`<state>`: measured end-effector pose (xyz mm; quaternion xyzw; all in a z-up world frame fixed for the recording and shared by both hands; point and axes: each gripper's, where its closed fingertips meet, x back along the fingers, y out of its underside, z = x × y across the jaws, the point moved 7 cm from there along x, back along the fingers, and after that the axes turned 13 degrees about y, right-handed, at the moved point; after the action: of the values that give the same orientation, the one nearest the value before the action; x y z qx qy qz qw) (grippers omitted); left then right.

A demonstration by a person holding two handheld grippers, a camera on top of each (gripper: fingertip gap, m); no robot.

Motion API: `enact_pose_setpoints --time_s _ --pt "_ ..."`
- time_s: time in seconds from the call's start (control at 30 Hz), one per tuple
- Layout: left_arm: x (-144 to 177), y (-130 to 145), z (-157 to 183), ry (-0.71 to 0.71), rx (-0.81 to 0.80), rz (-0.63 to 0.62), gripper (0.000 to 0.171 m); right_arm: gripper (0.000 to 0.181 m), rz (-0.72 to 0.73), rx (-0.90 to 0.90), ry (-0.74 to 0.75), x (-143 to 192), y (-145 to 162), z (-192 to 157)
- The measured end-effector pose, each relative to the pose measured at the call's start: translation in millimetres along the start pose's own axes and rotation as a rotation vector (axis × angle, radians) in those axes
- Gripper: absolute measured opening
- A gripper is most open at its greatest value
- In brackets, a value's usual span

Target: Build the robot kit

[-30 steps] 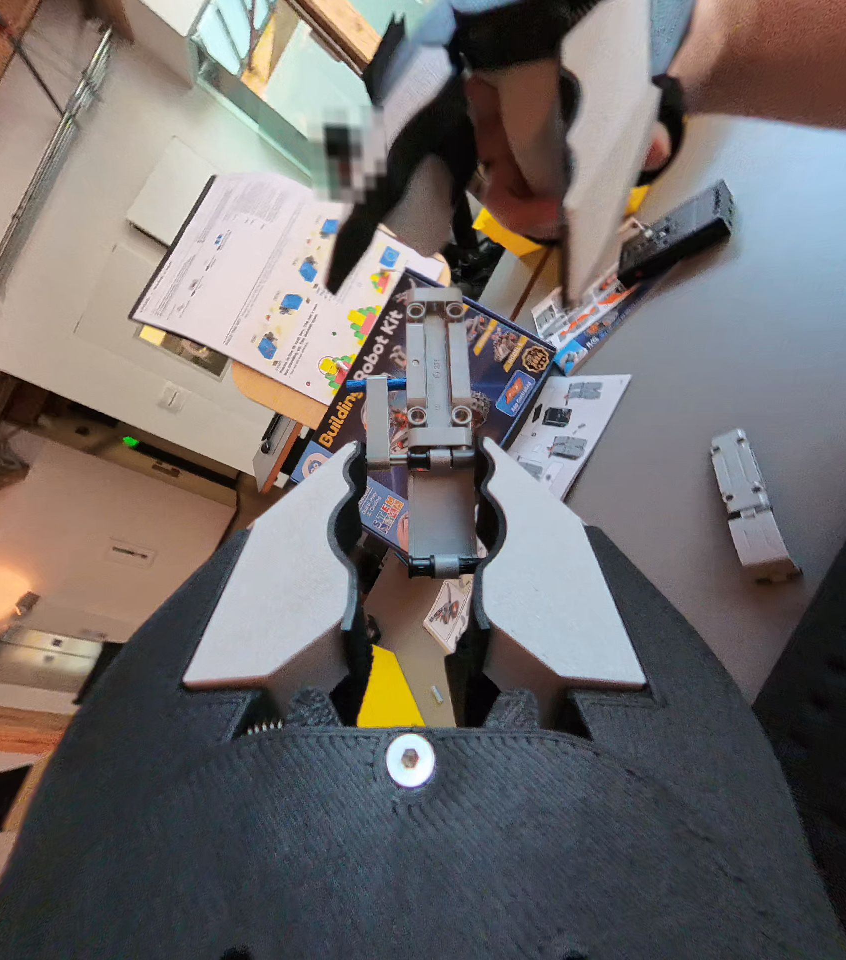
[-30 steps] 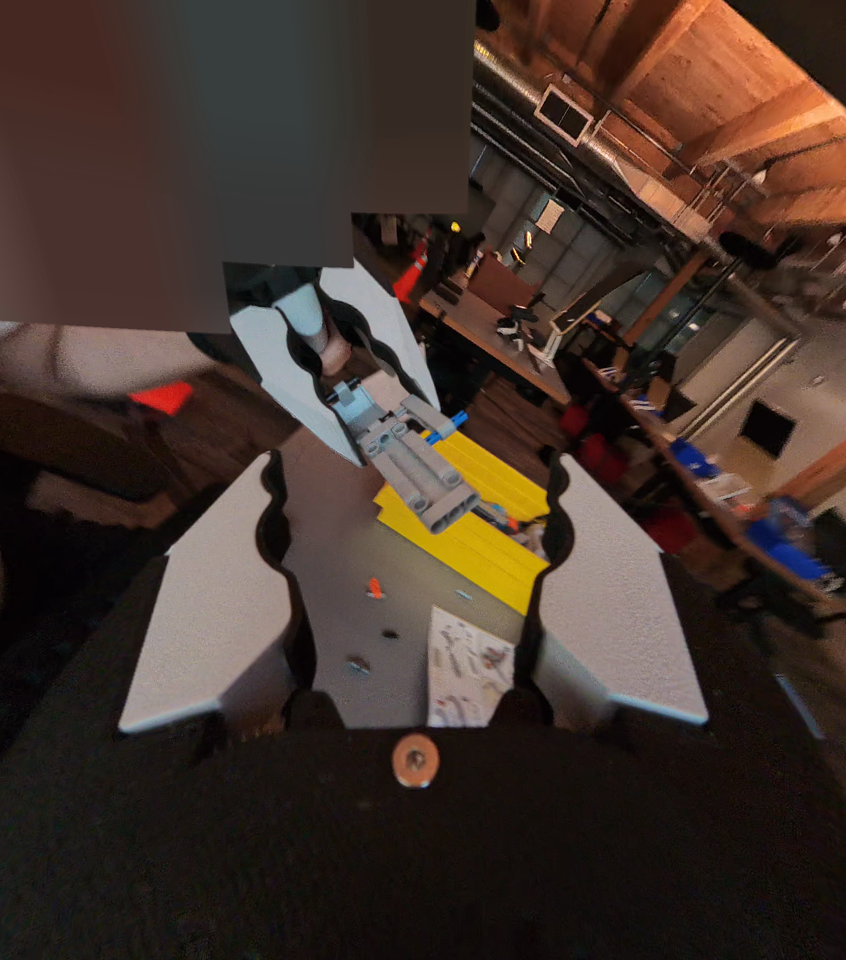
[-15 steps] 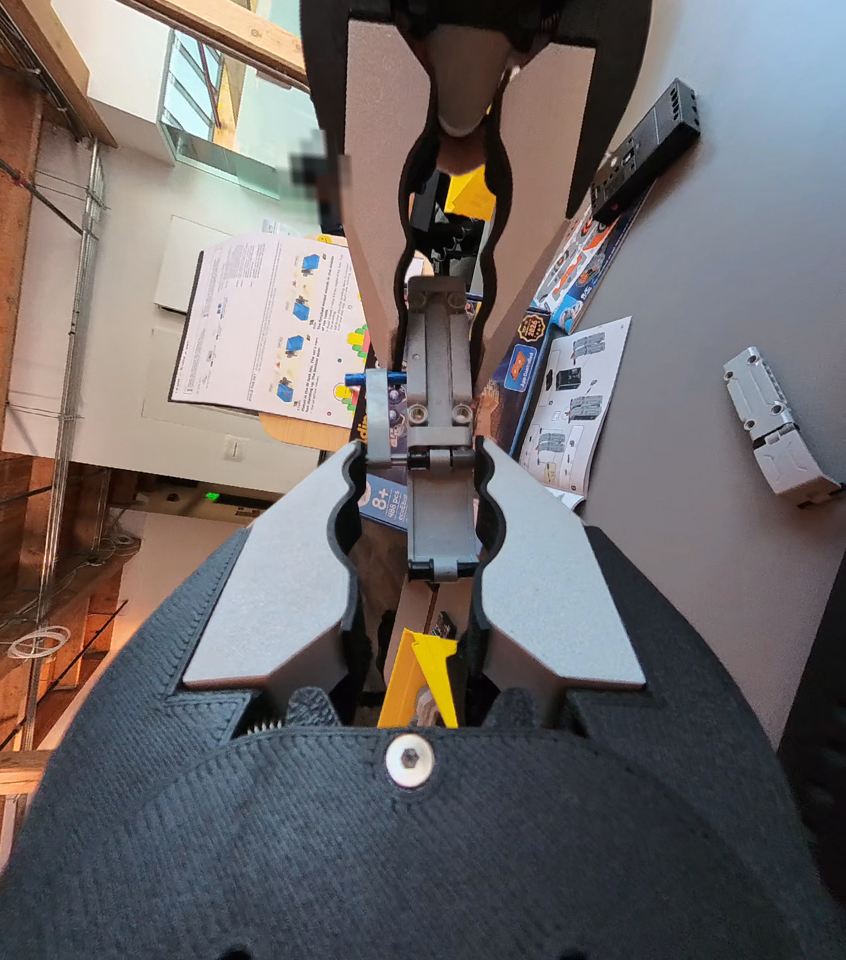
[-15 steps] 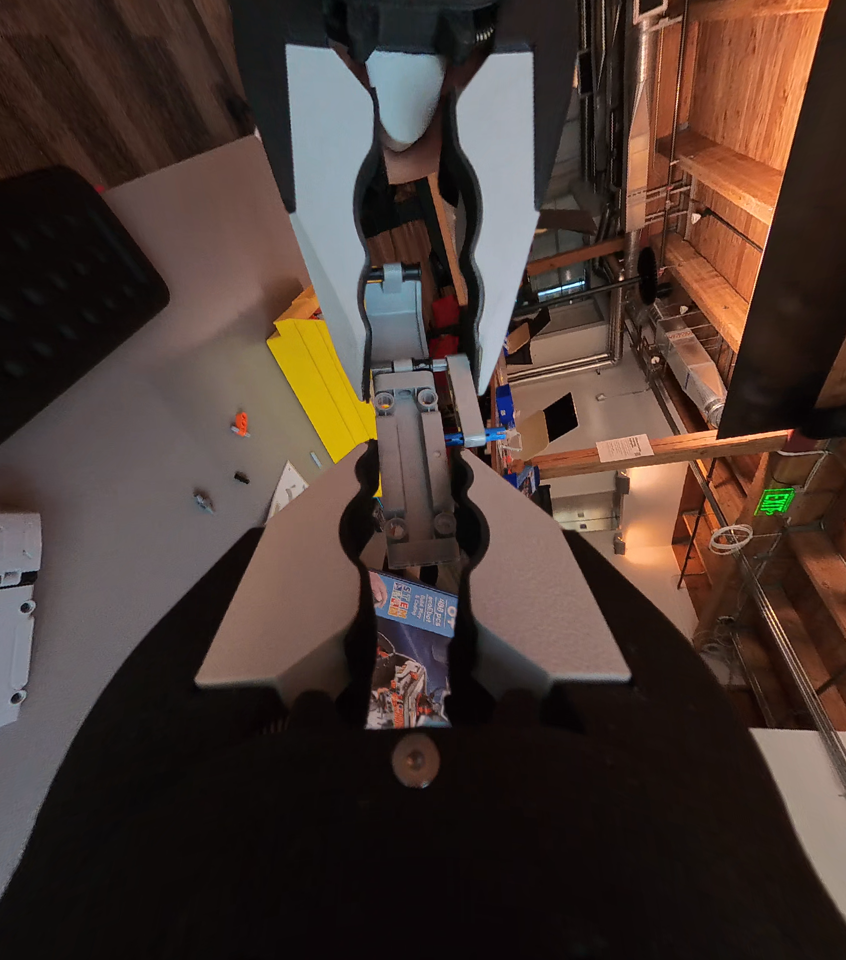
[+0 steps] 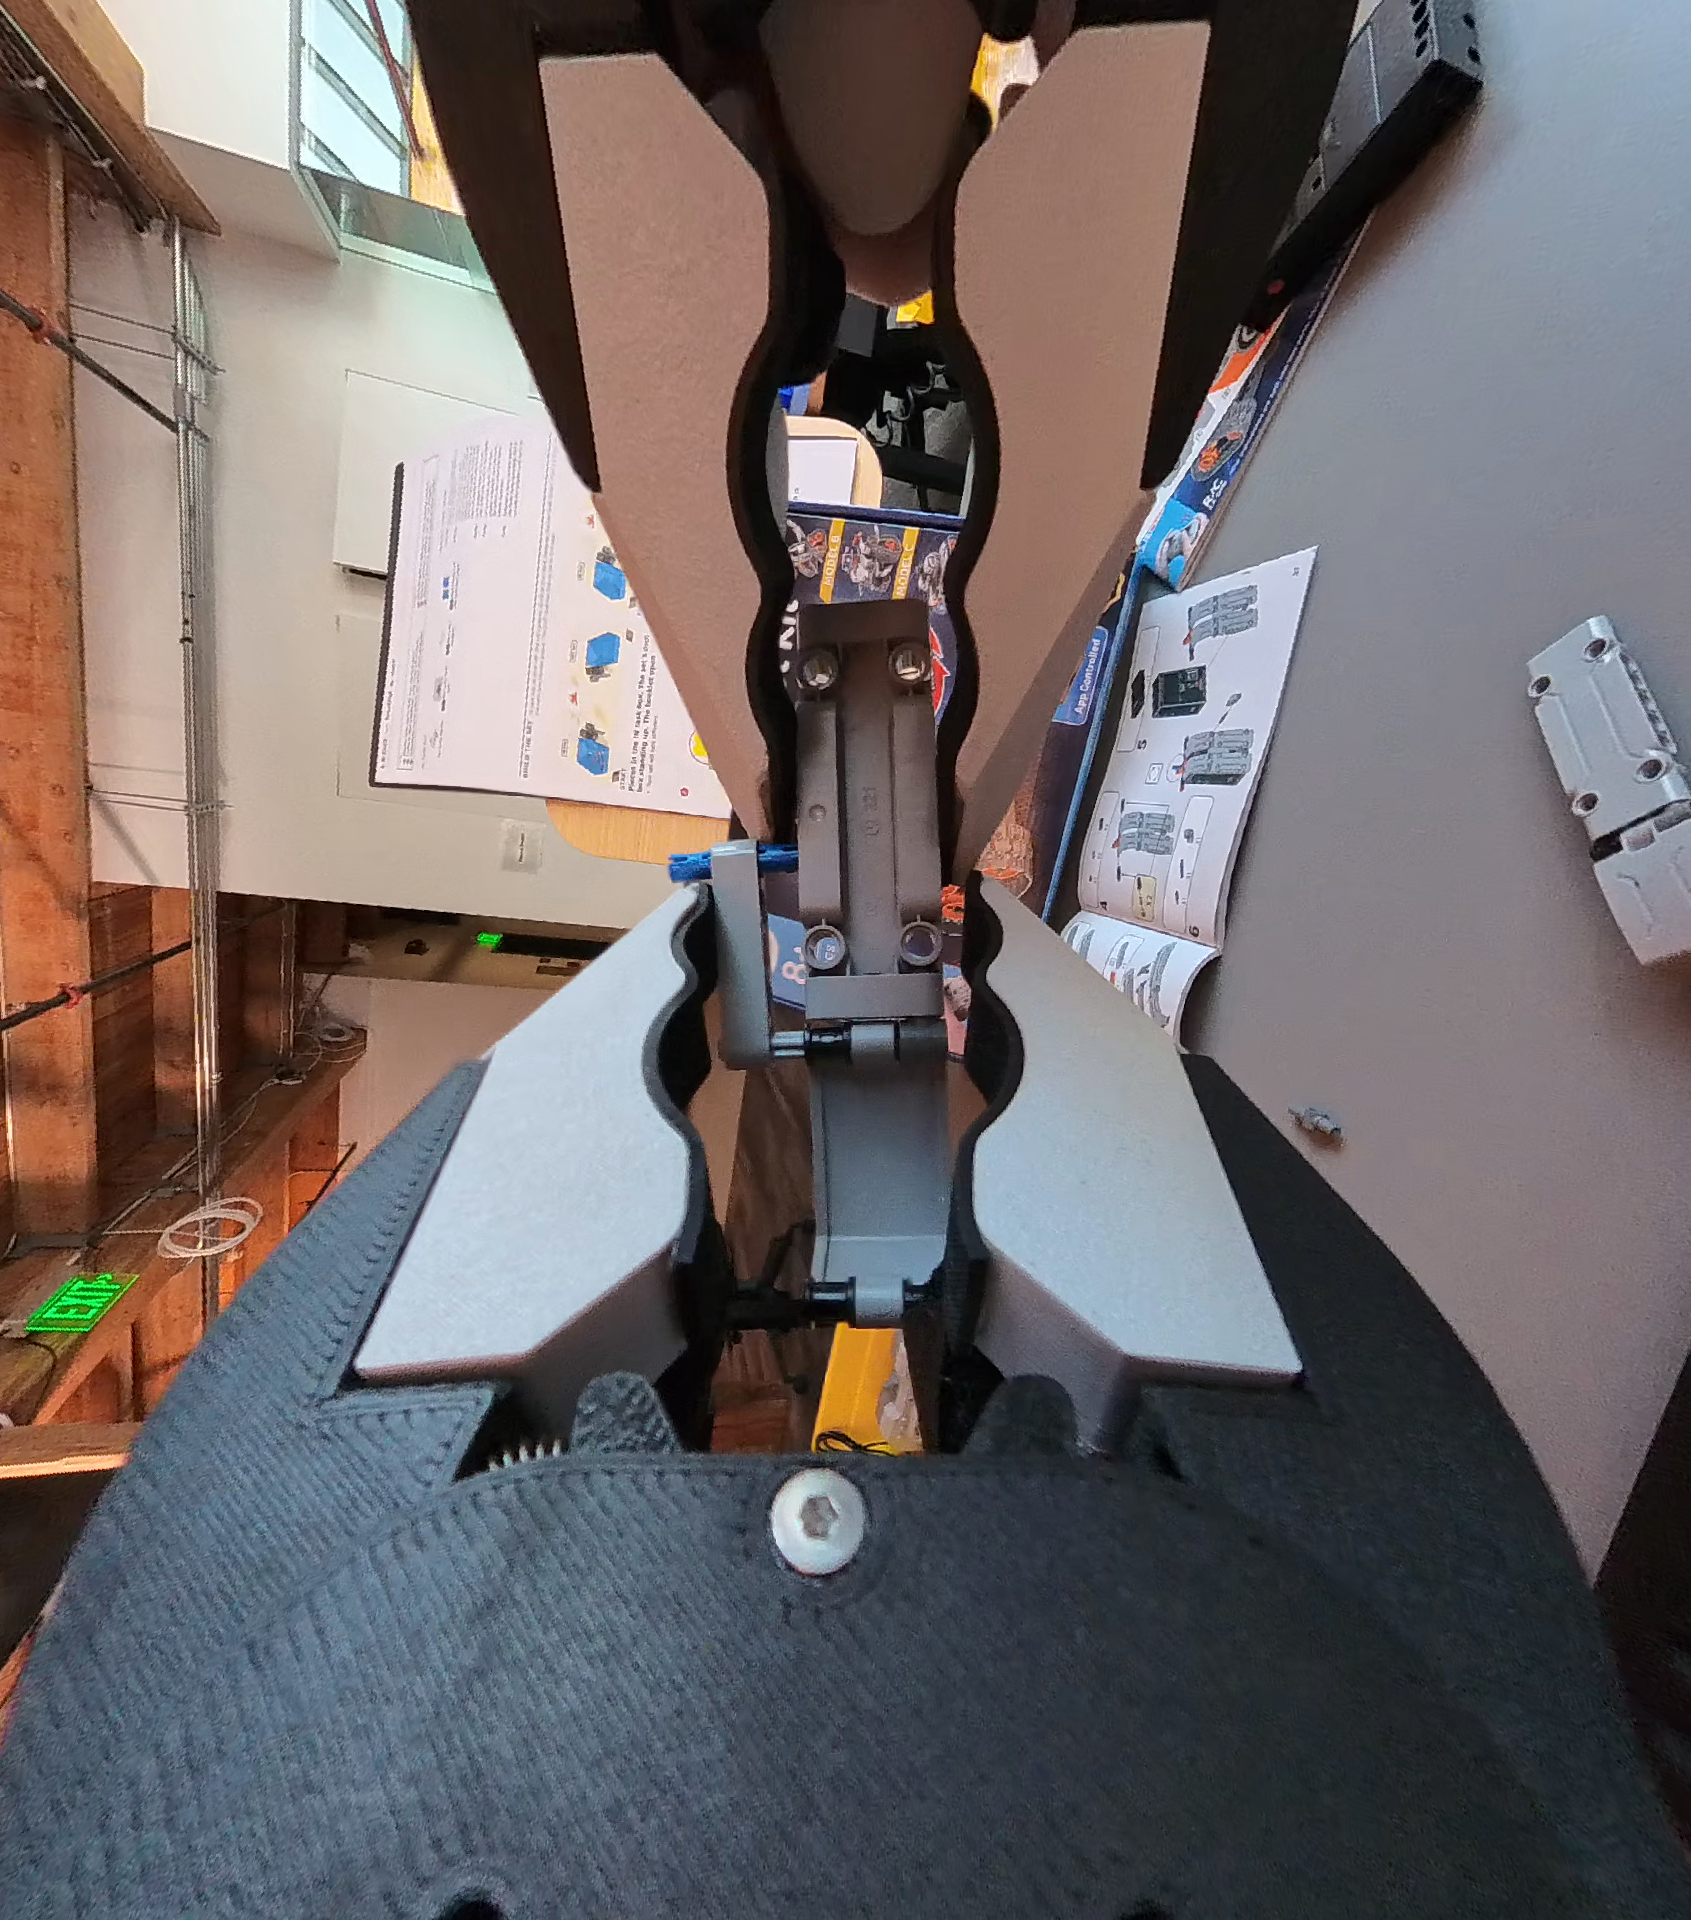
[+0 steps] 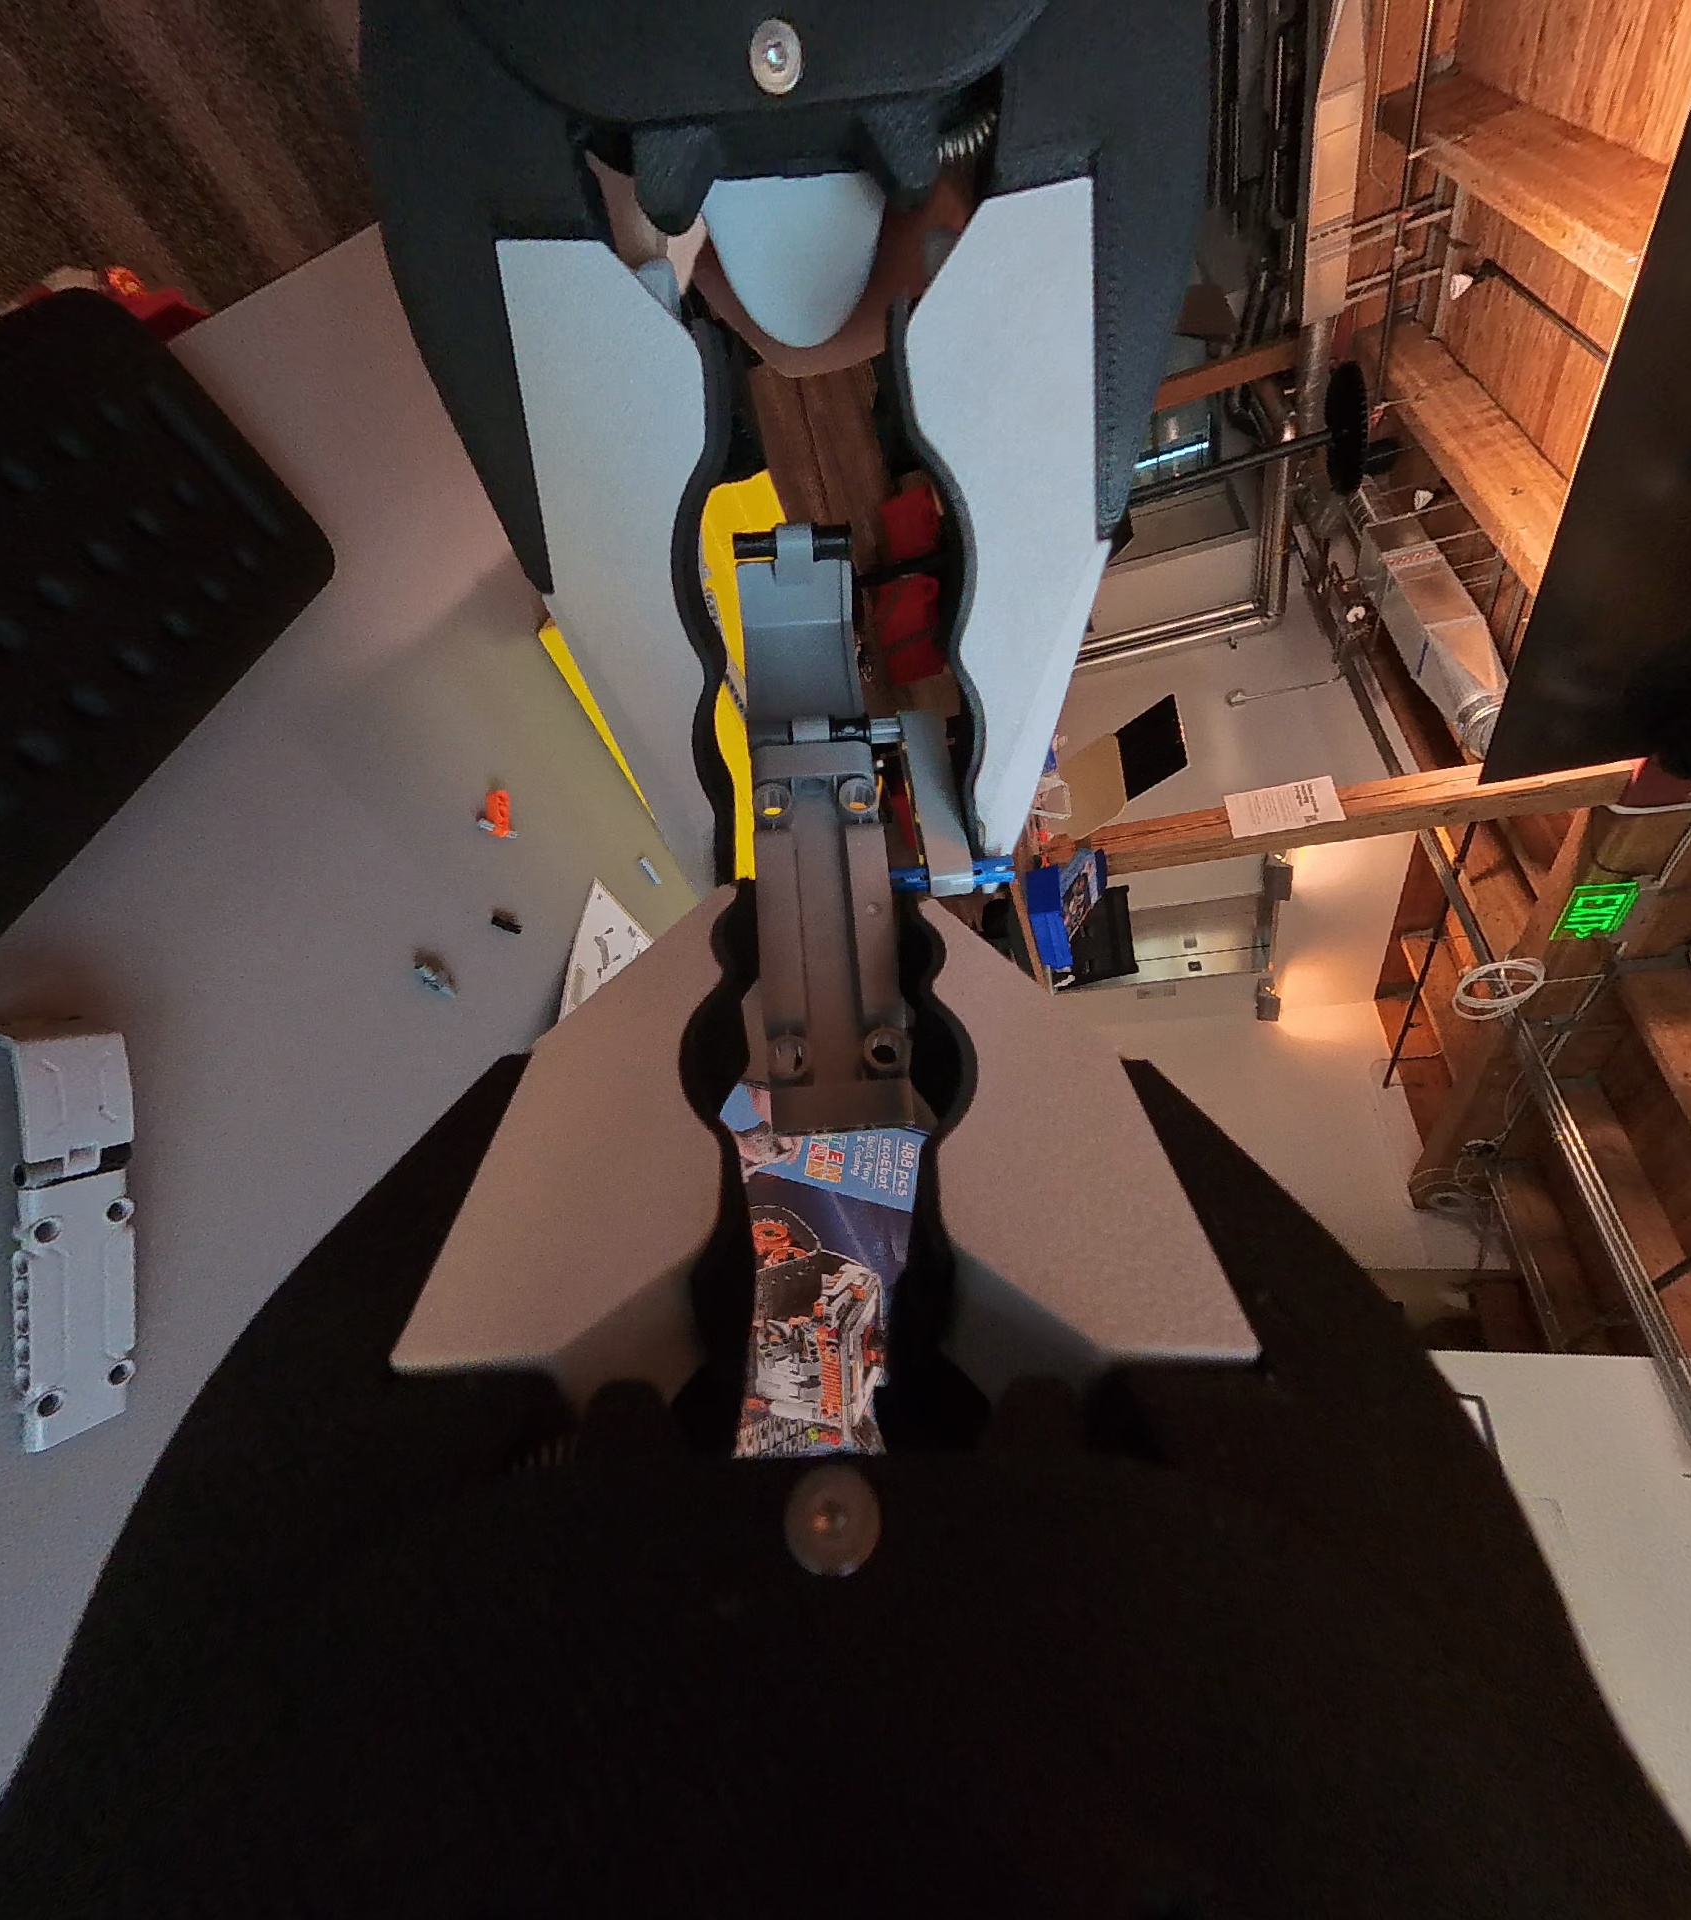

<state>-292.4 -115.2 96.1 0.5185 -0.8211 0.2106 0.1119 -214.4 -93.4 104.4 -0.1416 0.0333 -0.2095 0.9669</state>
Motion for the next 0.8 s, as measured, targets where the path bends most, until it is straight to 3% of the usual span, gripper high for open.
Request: enact_pose_setpoints --time_s 0.23,0.3,0.5,0.8 --pt "2 -2 -1 0.028 0.018 -0.003 0.042 0.027 0.034 -0.079 -0.023 3 3 3" --pt "4 -3 -1 0.045 0.027 0.01 0.042 0.035 0.049 -0.091 -0.008 4 2 6" --pt "7 -8 3 0.107 0.033 0.047 0.042 0.05 0.134 -0.052 0.009 11 -1 5" --pt "17 -12 7 0.103 -0.027 0.077 0.042 0.05 0.191 0.016 0.027 18 -11 2"
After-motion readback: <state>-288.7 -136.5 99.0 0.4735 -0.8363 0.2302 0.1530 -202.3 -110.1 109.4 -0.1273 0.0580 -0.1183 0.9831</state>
